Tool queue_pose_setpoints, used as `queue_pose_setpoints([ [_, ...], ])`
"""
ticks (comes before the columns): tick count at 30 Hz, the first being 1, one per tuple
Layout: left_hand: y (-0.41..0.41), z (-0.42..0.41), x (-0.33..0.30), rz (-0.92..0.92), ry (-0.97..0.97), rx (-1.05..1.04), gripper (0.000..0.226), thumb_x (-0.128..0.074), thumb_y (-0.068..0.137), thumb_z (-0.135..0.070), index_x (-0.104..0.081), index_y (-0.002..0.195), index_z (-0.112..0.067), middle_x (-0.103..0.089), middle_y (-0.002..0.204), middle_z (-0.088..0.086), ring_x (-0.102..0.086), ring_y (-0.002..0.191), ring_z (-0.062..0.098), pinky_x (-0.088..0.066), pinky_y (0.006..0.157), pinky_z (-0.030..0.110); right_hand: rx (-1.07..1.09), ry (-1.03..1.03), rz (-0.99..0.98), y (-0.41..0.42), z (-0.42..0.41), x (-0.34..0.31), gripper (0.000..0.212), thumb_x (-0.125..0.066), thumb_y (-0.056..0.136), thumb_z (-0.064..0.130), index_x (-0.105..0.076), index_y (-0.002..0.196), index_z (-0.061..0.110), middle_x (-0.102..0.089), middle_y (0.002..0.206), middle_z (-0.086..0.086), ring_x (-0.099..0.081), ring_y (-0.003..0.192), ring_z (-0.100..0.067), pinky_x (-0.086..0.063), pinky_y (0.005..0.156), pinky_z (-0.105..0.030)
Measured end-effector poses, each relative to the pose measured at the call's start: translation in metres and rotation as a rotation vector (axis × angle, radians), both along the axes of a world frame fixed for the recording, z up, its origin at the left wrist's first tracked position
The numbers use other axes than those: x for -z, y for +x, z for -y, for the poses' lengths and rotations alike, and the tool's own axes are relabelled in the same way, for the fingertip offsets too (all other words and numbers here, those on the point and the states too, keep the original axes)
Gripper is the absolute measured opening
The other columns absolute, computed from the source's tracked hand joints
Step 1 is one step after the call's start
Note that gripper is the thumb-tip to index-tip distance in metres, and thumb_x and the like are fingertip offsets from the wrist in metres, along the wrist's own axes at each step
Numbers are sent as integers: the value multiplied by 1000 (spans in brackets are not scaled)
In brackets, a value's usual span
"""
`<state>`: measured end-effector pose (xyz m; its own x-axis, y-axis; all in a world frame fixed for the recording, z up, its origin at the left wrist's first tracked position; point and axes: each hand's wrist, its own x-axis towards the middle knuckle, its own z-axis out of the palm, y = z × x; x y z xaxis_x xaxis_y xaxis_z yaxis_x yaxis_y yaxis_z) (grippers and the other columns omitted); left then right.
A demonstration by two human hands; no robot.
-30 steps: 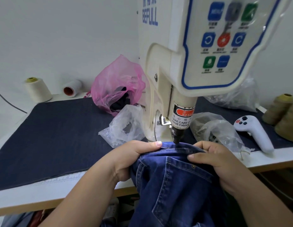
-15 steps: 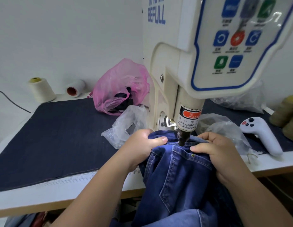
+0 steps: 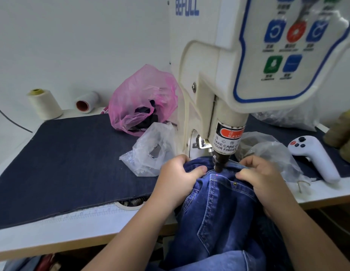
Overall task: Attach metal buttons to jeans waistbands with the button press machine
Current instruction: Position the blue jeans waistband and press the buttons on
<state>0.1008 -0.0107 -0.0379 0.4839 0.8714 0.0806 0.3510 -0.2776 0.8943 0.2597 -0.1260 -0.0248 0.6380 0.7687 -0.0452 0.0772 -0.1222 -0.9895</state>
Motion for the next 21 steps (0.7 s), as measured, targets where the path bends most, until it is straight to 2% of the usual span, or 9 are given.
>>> queue_pose_setpoints([
  [7,1,1,1,33,-37,-12,33,-78,80,-32,-52,66,-18,-54,47,-14,-47,46,-1,-35,47,16,93,33,91,2,-4,11,18,-63,55,17,-61,73,20,-60,59,-12,-52,54,-21,-41,54,-35],
  [11,1,2,-1,39,-69,-9,31,-79,80,-33,-56,70,-13,-59,57,-7,-52,54,6,-42,57,25,118,59,67,5,-5,14,18,-65,54,15,-62,70,22,-60,60,-13,-51,53,-21,-41,52,-32],
  [14,0,3,-1,57,-102,-2,30,-79,79,-31,-56,68,-16,-59,57,-8,-52,54,6,-43,59,27,111,73,65,6,-4,15,17,-65,55,13,-63,69,22,-61,59,-9,-53,52,-18,-41,50,-29],
  [18,-2,5,-2,79,-115,5,29,-79,79,-30,-60,76,-8,-65,65,0,-57,61,13,-48,65,33,90,75,84,8,-3,16,19,-68,63,6,-64,68,23,-63,59,-8,-54,52,-18,-43,50,-28],
  [21,-1,6,-1,87,-101,-4,29,-79,80,-30,-60,74,-8,-65,65,1,-57,62,14,-48,65,34,98,72,71,6,-3,14,15,-66,57,13,-63,68,22,-62,58,-8,-53,51,-18,-42,47,-28],
])
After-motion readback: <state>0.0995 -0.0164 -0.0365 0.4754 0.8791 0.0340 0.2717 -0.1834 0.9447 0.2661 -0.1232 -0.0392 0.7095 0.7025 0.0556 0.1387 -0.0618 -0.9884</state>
